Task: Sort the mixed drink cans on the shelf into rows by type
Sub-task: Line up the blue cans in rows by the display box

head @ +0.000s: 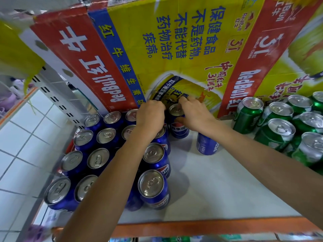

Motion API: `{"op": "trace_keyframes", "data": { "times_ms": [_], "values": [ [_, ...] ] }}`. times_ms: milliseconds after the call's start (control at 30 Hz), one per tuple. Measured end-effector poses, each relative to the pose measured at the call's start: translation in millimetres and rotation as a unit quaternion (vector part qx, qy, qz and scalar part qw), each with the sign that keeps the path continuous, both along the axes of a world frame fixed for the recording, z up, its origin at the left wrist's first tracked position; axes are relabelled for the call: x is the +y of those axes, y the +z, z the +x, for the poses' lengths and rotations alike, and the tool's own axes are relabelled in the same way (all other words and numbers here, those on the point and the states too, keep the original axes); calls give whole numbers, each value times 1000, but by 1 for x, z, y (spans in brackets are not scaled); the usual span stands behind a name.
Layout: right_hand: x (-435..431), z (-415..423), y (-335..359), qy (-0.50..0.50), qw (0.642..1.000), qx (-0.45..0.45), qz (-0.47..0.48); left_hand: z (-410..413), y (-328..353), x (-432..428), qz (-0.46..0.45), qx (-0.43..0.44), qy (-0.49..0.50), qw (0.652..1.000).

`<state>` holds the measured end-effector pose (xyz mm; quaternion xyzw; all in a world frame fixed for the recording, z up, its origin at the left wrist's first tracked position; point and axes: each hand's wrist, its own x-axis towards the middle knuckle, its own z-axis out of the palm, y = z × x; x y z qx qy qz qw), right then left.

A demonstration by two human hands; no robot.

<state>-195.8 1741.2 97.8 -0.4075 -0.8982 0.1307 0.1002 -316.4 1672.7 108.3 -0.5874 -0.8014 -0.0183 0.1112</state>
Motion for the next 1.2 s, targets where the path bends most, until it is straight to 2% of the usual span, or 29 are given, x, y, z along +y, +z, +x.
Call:
{"op": "trace_keyframes", "data": {
  "times_ms": [267,567,800,933,1100,1200],
  "values": [
    [-9,6,-2,-4,1000,19,-2,1,-4,0,12,3,-3,1000],
    [-2,12,5,12,1000,-14,-4,1,-6,-4,13,-10,-5,1000],
    [0,54,11,0,997,69,-33,1,-2,-13,13,-61,-26,998],
    [-2,91,3,-66,984,123,-110,16,6,-21,51,-131,-81,987],
    [-15,110,-32,-62,963,98,-241,43,12,-21,27,-198,-167,966],
    [-21,109,-39,-63,963,133,-225,56,9,-24,-1,-234,-184,955]
  ]
}}
